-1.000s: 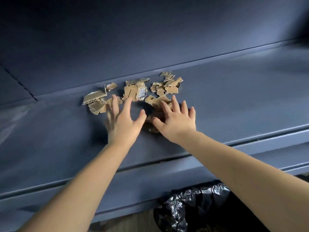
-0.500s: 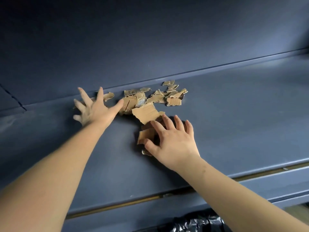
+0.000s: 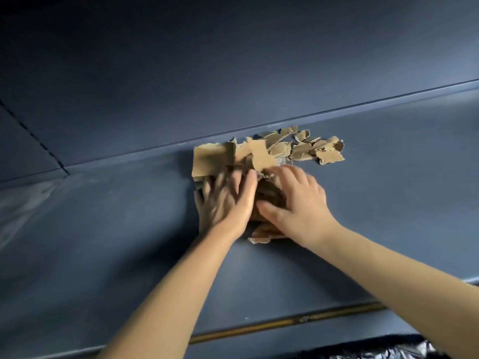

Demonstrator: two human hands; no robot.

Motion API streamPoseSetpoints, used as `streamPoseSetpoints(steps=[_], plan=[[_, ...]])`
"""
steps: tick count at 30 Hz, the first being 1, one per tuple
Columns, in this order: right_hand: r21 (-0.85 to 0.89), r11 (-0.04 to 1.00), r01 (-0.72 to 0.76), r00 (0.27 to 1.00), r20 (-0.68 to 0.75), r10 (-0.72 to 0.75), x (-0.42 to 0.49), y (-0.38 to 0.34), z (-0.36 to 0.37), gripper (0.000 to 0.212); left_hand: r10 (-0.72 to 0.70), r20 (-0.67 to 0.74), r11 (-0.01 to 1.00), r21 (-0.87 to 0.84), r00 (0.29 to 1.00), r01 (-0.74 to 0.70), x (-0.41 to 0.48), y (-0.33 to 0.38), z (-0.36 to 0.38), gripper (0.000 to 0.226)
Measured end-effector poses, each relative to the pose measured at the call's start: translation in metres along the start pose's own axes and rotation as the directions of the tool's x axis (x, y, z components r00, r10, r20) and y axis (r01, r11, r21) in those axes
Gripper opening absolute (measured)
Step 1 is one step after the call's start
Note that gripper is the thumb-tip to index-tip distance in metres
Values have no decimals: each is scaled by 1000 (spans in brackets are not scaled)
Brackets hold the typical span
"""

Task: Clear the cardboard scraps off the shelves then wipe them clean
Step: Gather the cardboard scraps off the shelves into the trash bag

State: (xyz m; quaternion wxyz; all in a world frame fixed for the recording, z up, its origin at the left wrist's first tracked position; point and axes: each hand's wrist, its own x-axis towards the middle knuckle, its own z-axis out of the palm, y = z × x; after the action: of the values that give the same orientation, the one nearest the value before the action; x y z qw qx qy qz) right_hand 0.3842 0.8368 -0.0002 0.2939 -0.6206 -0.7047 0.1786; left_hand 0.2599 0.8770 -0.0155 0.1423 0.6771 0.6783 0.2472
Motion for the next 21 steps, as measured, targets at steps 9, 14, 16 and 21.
streamPoseSetpoints(steps=[9,14,16,21], plan=[[-187,916,-355,930,25,366,107,54,-36,56,107,12,983,149,994,-108,-8,5,0,95],[-123,965,-232,963,-168,210,105,39,-16,45,125,-39,976,187,991,-115,-8,5,3,110],[-125,956,-266,948,-213,236,114,41,-23,44,156,-49,965,219,987,-142,-10,5,4,112],[-64,946,-317,948,-3,318,138,43,-22,50,166,-106,965,223,980,-139,-9,5,5,112]])
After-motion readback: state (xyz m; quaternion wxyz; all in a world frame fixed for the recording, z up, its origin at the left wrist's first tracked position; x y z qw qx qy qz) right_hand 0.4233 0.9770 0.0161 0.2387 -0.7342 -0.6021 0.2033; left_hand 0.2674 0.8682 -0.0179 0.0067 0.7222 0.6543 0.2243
